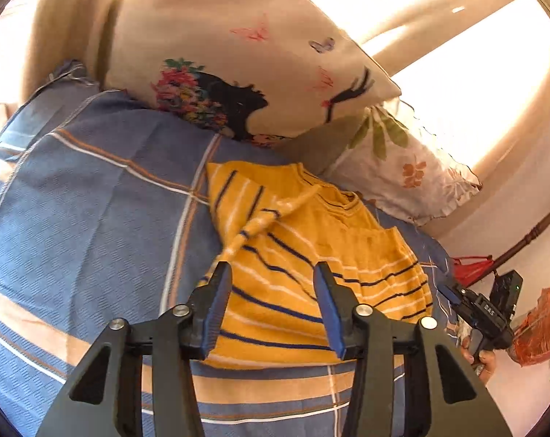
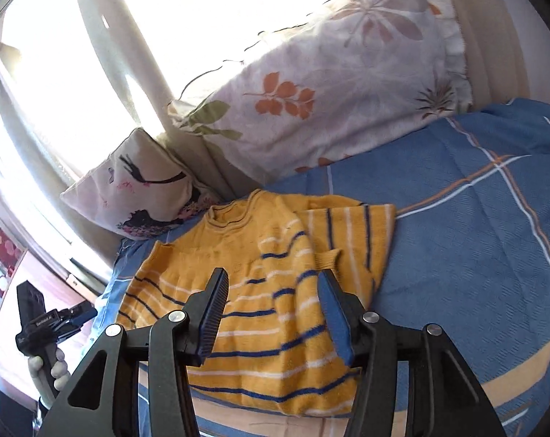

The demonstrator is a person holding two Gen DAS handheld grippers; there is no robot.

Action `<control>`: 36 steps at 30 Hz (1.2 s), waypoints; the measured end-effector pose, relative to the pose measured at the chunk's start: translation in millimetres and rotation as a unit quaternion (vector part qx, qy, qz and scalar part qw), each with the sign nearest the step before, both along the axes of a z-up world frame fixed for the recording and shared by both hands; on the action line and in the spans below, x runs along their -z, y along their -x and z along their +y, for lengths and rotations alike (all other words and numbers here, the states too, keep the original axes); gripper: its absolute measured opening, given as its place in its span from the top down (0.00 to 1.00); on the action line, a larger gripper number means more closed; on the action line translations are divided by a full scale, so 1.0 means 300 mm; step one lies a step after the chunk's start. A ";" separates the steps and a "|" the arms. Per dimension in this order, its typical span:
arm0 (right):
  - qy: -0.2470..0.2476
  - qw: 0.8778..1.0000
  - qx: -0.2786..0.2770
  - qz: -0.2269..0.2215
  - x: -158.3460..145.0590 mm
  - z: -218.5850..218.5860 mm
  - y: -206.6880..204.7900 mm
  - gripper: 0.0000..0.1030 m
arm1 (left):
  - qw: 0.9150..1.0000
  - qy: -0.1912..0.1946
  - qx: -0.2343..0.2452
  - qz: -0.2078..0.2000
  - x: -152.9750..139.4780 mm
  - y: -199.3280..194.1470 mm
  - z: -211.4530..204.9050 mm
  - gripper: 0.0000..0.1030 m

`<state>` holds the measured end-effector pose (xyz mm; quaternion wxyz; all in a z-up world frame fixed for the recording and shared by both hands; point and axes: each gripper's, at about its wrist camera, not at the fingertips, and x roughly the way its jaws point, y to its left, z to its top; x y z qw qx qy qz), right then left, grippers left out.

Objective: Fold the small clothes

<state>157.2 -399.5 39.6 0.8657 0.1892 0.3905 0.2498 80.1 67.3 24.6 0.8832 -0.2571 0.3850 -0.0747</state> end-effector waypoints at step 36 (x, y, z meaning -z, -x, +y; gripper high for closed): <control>0.059 0.991 -0.117 0.011 -0.001 0.562 -0.156 0.37 | 0.993 0.092 -0.041 0.062 0.219 -0.051 0.120 0.41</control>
